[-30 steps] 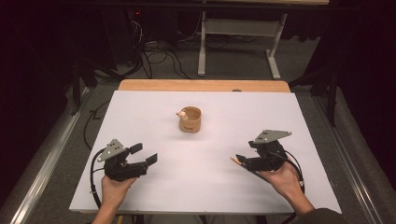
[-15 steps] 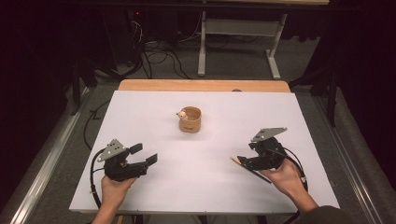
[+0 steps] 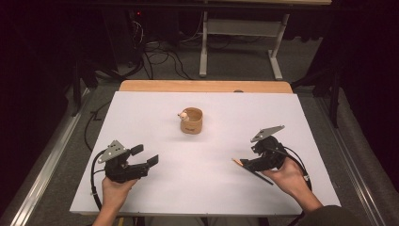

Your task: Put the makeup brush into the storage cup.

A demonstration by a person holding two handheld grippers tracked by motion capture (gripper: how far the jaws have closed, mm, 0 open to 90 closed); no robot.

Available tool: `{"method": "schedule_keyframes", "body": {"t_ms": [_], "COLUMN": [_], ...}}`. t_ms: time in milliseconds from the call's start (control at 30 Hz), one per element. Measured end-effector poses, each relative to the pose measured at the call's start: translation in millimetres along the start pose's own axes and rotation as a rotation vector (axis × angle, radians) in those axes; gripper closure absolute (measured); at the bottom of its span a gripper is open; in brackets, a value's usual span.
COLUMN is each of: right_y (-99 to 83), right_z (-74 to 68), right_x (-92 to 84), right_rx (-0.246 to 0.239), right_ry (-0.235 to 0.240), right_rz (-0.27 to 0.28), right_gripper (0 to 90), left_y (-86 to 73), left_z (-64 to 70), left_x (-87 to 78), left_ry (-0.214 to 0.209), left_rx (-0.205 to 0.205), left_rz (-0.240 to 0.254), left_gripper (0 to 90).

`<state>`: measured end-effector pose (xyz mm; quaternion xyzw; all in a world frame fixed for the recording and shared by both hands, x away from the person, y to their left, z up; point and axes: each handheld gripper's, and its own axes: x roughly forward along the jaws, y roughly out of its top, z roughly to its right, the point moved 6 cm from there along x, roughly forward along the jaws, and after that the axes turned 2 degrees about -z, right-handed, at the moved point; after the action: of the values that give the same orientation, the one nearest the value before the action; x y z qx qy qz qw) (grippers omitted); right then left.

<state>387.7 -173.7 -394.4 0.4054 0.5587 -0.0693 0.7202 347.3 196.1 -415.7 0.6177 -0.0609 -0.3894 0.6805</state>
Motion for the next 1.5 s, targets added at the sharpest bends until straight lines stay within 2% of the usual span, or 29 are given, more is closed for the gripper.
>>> {"method": "schedule_keyframes", "body": {"t_ms": [333, 767, 867, 1033, 1433, 1500], "right_y": [-1.9, -2.5, -4.0, -7.3, -13.6, -15.3], "right_z": [-1.1, 0.1, 0.3, 0.8, 3.6, 2.7], "right_x": [1.6, 0.7, 1.3, 4.0, 6.7, 7.4], "right_rx": [-0.007, -0.01, -0.015, -0.02, -0.019, -0.007], "right_ry": [0.006, 0.008, 0.006, 0.011, 0.014, 0.017], "right_rz": [-0.058, -0.097, -0.127, -0.171, -0.235, -0.246], "right_gripper": [38.9, 41.1, 41.3, 43.1, 49.7, 51.7], "left_y": [0.1, 0.1, 0.0, 0.2, 0.1, 0.1], "left_z": [-0.1, -0.1, -0.3, -0.1, 0.0, -0.1], "left_x": [-0.2, -0.5, -1.0, -0.6, -0.5, -0.8], "left_ry": [0.001, 0.001, 0.002, 0.001, 0.0, 0.001], "left_rx": [-0.001, 0.0, -0.001, -0.001, -0.001, -0.001], "left_rz": [0.0, 0.0, 0.002, 0.001, 0.0, 0.001], "left_gripper": [22.7, 22.6, 22.6, 22.6, 22.6, 22.6]}}
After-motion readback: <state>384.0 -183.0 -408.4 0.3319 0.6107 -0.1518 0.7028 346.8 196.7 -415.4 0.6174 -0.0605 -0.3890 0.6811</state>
